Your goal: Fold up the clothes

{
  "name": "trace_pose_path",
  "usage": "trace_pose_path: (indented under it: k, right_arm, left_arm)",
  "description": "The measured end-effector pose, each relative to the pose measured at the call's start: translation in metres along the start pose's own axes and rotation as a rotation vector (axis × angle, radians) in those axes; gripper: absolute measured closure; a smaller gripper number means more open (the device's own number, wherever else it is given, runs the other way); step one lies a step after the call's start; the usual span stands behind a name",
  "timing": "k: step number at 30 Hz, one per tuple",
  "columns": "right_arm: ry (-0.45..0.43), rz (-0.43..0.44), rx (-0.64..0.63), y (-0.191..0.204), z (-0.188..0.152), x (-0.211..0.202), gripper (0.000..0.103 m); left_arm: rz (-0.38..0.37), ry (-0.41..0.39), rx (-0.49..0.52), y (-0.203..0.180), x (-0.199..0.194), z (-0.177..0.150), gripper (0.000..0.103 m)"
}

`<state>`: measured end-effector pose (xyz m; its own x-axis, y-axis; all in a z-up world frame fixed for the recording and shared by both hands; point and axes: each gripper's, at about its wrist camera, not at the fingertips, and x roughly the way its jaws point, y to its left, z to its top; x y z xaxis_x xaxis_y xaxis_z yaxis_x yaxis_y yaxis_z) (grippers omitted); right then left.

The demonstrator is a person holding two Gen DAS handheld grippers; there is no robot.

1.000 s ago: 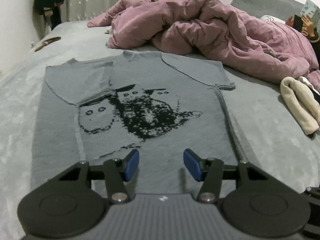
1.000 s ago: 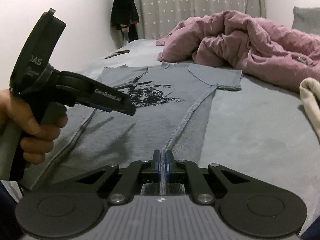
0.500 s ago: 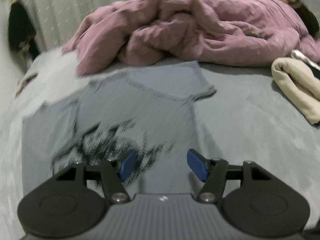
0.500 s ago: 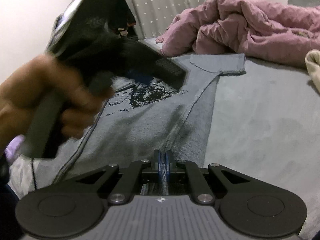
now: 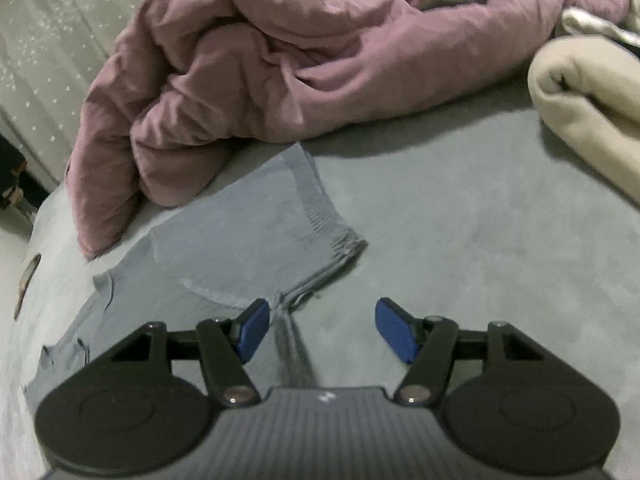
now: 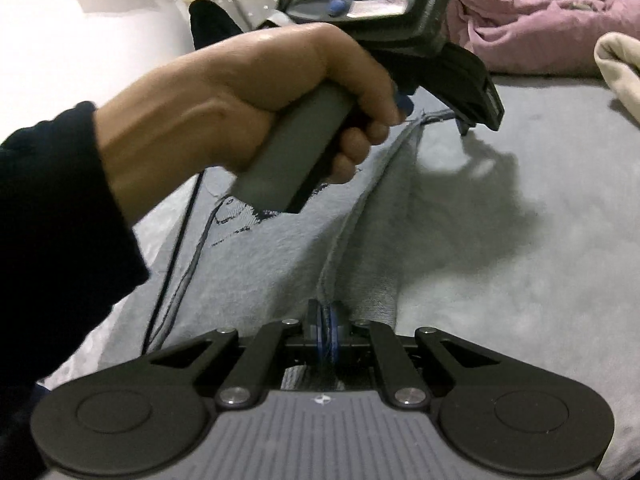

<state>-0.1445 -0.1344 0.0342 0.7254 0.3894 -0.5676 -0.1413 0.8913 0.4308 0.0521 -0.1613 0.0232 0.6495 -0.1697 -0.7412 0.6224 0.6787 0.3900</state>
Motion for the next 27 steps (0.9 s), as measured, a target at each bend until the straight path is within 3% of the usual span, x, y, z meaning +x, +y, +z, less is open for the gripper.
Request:
trace_pose_path:
  k: [16, 19, 24, 27]
  right_arm:
    - [0.02, 0.037, 0.071, 0.002, -0.003, 0.001, 0.096]
    - [0.021, 0.038, 0.075, 0.006, -0.005, 0.002, 0.097]
    - [0.016, 0.035, 0.074, 0.006, -0.007, 0.002, 0.097]
    - [0.013, 0.032, 0.073, 0.006, -0.008, 0.002, 0.097]
  left_arm:
    - [0.056, -0.01, 0.002, -0.004, 0.032, 0.031, 0.041]
    - [0.077, -0.021, 0.031, -0.01, 0.034, 0.035, 0.047]
    - [0.081, -0.016, 0.039, -0.012, 0.036, 0.035, 0.082]
    - [0.095, -0.002, 0.012, -0.005, 0.037, 0.034, 0.092]
